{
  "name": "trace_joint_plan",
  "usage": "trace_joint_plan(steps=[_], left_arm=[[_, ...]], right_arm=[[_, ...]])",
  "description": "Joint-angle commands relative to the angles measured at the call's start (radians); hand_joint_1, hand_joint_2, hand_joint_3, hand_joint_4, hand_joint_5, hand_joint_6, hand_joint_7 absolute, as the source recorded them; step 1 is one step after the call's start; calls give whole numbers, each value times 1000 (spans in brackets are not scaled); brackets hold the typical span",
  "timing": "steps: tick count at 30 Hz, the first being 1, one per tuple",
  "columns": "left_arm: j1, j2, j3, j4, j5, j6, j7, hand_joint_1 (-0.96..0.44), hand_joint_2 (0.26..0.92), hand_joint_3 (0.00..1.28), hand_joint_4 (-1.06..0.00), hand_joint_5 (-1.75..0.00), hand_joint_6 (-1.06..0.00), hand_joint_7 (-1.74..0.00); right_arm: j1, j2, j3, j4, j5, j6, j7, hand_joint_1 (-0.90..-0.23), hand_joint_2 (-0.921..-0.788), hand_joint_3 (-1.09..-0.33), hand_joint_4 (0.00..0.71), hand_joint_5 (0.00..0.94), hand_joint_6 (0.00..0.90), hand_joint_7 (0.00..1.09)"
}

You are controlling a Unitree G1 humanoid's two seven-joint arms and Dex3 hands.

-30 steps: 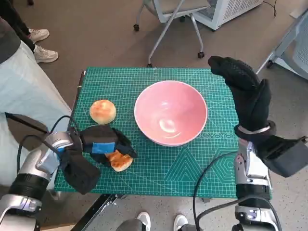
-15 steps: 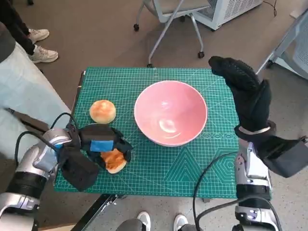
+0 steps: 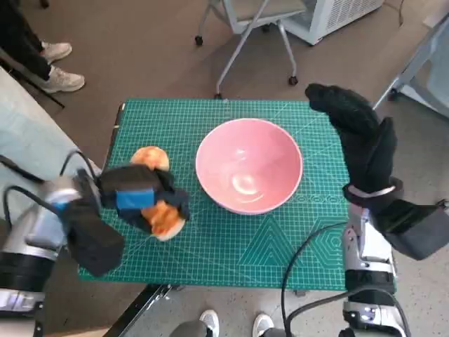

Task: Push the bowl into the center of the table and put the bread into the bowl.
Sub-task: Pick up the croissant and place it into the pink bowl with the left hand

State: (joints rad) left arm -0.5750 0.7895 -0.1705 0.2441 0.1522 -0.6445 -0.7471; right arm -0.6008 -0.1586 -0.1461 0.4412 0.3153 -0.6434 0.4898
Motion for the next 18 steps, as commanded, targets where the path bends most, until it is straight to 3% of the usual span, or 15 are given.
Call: trace_joint_plan(steps=[1, 11, 18], left_arm=[[-44, 18, 66, -102, -78, 66, -9, 2, 913, 22, -721, -1073, -731, -1115], [-192, -48, 92, -159, -105, 146, 19, 3, 912, 10, -733, -1023, -753, -1125], [-313, -124, 58, -104, -61, 119, 42, 2, 915, 8, -724, -1027, -754, -1130]], right_arm=[[14, -11, -11, 16, 18, 23, 16, -637, -921, -742, 180, 2, 18, 583], [7, -12, -21, 27, 30, 22, 33, -625, -921, -740, 181, 2, 31, 576], [3, -12, -25, 38, 25, 13, 34, -627, -921, -743, 182, 2, 36, 570]])
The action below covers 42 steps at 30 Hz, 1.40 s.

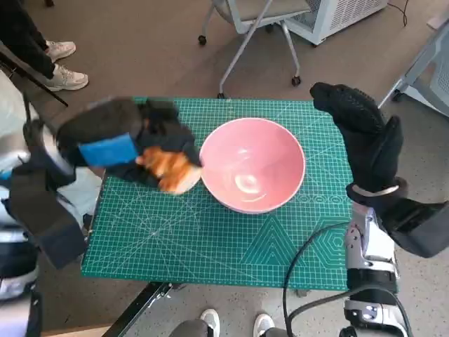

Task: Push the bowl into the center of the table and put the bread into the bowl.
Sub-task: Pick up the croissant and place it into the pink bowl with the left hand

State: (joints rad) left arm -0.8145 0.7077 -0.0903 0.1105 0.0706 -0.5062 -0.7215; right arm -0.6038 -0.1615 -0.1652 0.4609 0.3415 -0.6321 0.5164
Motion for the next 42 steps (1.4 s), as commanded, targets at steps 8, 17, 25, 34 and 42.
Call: trace_joint_plan(steps=[8, 17, 25, 34, 42], left_arm=[[-210, -180, -105, 195, 67, -58, 30, 2, 915, 7, -729, -1036, -748, -1122], [-304, -294, -180, 410, 137, -75, 39, 0, 920, 51, -670, -1081, -691, -1197], [-359, -367, -227, 606, 212, -175, 93, 0, 920, 72, -656, -1056, -665, -1261], [-399, -400, -262, 743, 287, -233, 154, 0, 921, 83, -625, -1067, -674, -1269], [-397, -426, -295, 845, 345, -164, 168, -7, 908, 197, -429, -1149, -514, -1197]], right_arm=[[16, -10, -9, 9, -7, -5, 2, -632, -921, -744, 183, 2, 40, 563], [32, -19, -18, -4, 1, -2, 2, -639, -921, -733, 188, 2, 69, 519], [48, -21, -28, -21, 4, 0, -5, -662, -921, -721, 193, 2, 100, 471], [57, -21, -34, -25, 2, -2, -10, -660, -921, -715, 197, 3, 116, 446], [65, -17, -37, -23, -4, -12, -24, -652, -921, -714, 199, 3, 124, 431]])
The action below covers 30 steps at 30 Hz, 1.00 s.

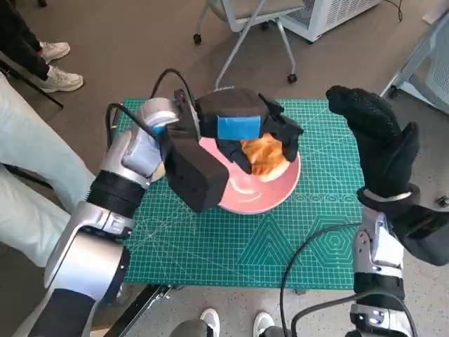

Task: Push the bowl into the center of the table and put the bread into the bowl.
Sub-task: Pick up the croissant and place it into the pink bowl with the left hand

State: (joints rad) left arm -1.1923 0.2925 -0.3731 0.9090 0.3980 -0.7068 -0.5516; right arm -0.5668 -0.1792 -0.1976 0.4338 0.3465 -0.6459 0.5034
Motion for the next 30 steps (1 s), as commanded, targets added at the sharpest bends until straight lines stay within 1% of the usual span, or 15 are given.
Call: trace_joint_plan(steps=[1, 2, 3, 5, 7, 10, 12, 14, 18, 23, 26, 30], left_arm=[[-20, -13, -14, 58, 16, 52, -14, -18, 905, 161, -444, -826, -505, -891], [-20, -14, -15, 65, 15, 63, -22, -30, 903, 113, -429, -543, -485, -623], [-20, -15, -16, 70, 12, 76, -34, -37, 905, 77, -425, -351, -482, -432], [-19, -12, -15, 72, 7, 96, -54, -52, 892, 42, -357, -179, -444, -246], [-17, -8, -9, 70, -3, 112, -73, -79, 865, 18, -252, -73, -387, -112], [-10, -1, 4, 47, -19, 135, -99, -111, 845, 8, -184, -30, -349, -49], [0, 8, 11, 14, -27, 149, -111, -155, 831, 4, -142, -13, -327, -20], [13, 21, 20, -20, -37, 146, -118, -193, 824, 2, -125, -6, -318, -10], [47, 50, 39, -96, -65, 114, -126, -261, 818, 0, -99, -2, -308, -2], [64, 58, 42, -136, -74, 122, -133, -291, 816, 0, -89, 0, -304, 0], [99, 118, 73, -251, -103, 75, -137, -335, 816, 0, -85, 0, -298, 0], [135, 169, 106, -355, -139, 82, -160, -377, 812, 0, -83, 0, -292, -1]], right_arm=[[29, 0, -5, 3, -8, 3, -12, -652, -921, -713, 200, 3, 126, 429], [29, 0, -5, 2, -8, 4, -14, -652, -921, -708, 200, 3, 129, 424], [29, 0, -5, 0, -6, 6, -14, -652, -921, -705, 200, 3, 132, 419], [31, 1, -5, -3, -5, 8, -16, -654, -921, -697, 200, 2, 136, 411], [31, 2, -4, -5, -3, 10, -17, -657, -921, -691, 200, 2, 140, 402], [33, 4, -2, -9, -2, 12, -20, -659, -921, -687, 200, 2, 143, 395], [34, 7, -1, -10, -3, 11, -22, -660, -921, -684, 200, 2, 146, 390], [34, 9, 1, -10, -4, 9, -23, -660, -921, -683, 200, 1, 147, 387], [34, 10, 2, -7, -9, 4, -25, -660, -921, -682, 200, 1, 150, 381], [34, 10, 3, -7, -10, 3, -26, -661, -921, -682, 200, 1, 153, 376], [27, 8, 3, 6, -8, -4, -21, -660, -921, -682, 198, 0, 154, 372], [24, 7, 2, 15, -5, -8, -17, -659, -921, -683, 194, 0, 156, 368]])
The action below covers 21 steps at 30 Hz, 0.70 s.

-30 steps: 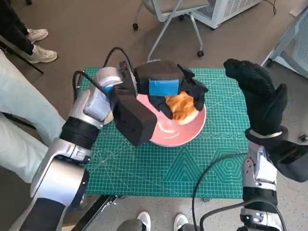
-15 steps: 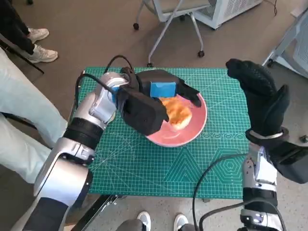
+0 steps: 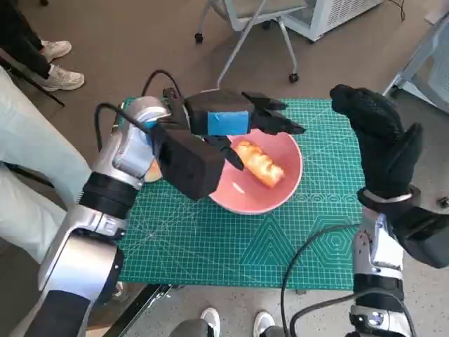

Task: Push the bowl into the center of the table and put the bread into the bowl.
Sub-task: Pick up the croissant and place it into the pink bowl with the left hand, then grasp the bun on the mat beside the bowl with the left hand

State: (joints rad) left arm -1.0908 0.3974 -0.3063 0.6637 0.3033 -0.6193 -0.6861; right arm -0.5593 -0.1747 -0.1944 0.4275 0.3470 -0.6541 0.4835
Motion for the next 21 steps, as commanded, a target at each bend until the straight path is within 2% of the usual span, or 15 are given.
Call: trace_joint_plan(steps=[1, 12, 16, 21], left_arm=[[46, 85, 52, -150, -59, 12, -40, -380, 811, 0, -83, -1, -292, -1], [156, 253, 180, -431, -181, 226, -133, -295, 787, 0, -88, -3, -306, -8], [181, 305, 214, -463, -178, 277, -131, -253, 784, 0, -95, -5, -311, -11], [190, 315, 219, -480, -177, 299, -128, -231, 783, 0, -98, -5, -314, -12]], right_arm=[[17, 3, 0, 21, -4, 1, 3, -658, -921, -683, 193, 0, 157, 367], [23, 5, 2, 6, 12, 5, 13, -662, -921, -680, 192, 0, 163, 356], [22, 4, 2, 9, 9, 1, 14, -662, -921, -680, 192, 0, 165, 352], [21, 5, 2, 9, 8, 0, 14, -662, -921, -679, 192, 0, 168, 348]])
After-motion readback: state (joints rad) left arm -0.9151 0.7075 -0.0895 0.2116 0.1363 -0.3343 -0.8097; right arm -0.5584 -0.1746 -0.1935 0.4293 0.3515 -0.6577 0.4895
